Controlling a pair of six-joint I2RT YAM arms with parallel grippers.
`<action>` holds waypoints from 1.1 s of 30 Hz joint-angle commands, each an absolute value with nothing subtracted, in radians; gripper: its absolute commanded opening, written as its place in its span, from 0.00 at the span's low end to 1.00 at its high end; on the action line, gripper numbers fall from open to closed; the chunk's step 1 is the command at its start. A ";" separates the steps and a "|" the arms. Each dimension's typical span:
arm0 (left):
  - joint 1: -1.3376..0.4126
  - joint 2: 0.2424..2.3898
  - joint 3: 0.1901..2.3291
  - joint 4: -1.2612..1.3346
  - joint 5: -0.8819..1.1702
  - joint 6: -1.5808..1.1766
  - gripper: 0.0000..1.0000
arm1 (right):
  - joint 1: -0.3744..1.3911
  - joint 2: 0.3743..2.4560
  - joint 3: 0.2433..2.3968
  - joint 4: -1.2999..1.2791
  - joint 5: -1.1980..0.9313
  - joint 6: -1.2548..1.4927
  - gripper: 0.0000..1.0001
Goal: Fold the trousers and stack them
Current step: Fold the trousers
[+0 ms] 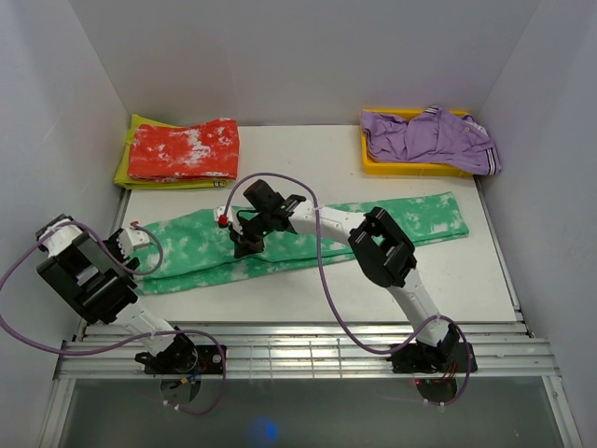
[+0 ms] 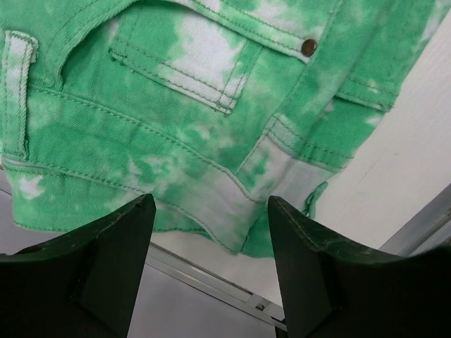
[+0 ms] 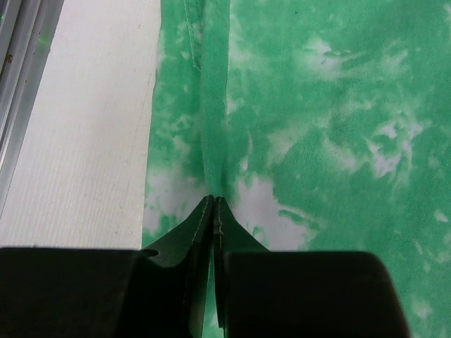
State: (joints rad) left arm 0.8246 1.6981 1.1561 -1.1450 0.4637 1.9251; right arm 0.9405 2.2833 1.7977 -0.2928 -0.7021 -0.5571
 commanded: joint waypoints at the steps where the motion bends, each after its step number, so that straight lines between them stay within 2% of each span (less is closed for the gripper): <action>1: 0.824 1.721 1.154 -1.105 0.488 1.922 0.75 | 0.930 2.270 1.825 -0.301 -0.726 -0.557 0.08; 3: 0.821 1.727 1.137 -1.072 0.463 1.931 0.75 | 0.928 2.270 1.827 -0.299 -0.727 -0.554 0.08; 5: 0.822 1.729 1.118 -1.028 0.454 1.930 0.68 | 0.927 2.275 1.830 -0.299 -0.730 -0.551 0.08; 7: 0.821 1.736 1.121 -1.022 0.453 1.930 0.56 | 0.925 2.278 1.835 -0.299 -0.727 -0.551 0.08; 10: 0.821 1.735 1.140 -1.046 0.463 1.934 0.52 | 0.922 2.286 1.848 -0.302 -0.727 -0.548 0.08; 11: 0.822 1.736 1.156 -1.066 0.469 1.943 0.54 | 0.922 2.290 1.856 -0.304 -0.726 -0.548 0.08; 12: 0.822 1.735 1.164 -1.083 0.477 1.954 0.61 | 0.922 2.292 1.861 -0.307 -0.727 -0.548 0.08; 13: 0.822 1.732 1.172 -1.107 0.486 1.956 0.74 | 0.920 2.293 1.864 -0.307 -0.726 -0.549 0.08; 14: 0.822 1.727 1.177 -1.120 0.494 1.960 0.77 | 0.922 2.293 1.865 -0.307 -0.726 -0.548 0.08; 18: 0.822 1.706 1.167 -1.161 0.518 2.006 0.80 | 0.920 2.295 1.867 -0.305 -0.723 -0.548 0.08; 23: 0.818 1.703 1.121 -1.094 0.488 2.010 0.79 | 0.917 2.292 1.859 -0.307 -0.726 -0.549 0.08; 25: 0.816 1.710 1.100 -1.059 0.471 2.009 0.75 | 0.917 2.290 1.858 -0.308 -0.729 -0.548 0.08; 27: 0.815 1.717 1.094 -1.036 0.469 1.996 0.66 | 0.916 2.290 1.858 -0.311 -0.730 -0.548 0.08; 28: 0.813 1.724 1.097 -1.025 0.472 1.990 0.56 | 0.916 2.290 1.856 -0.311 -0.729 -0.549 0.08; 29: 0.813 1.727 1.109 -1.025 0.476 1.979 0.51 | 0.914 2.290 1.856 -0.311 -0.730 -0.548 0.08; 33: 0.813 1.733 1.169 -1.043 0.502 1.950 0.21 | 0.913 2.292 1.861 -0.310 -0.726 -0.551 0.08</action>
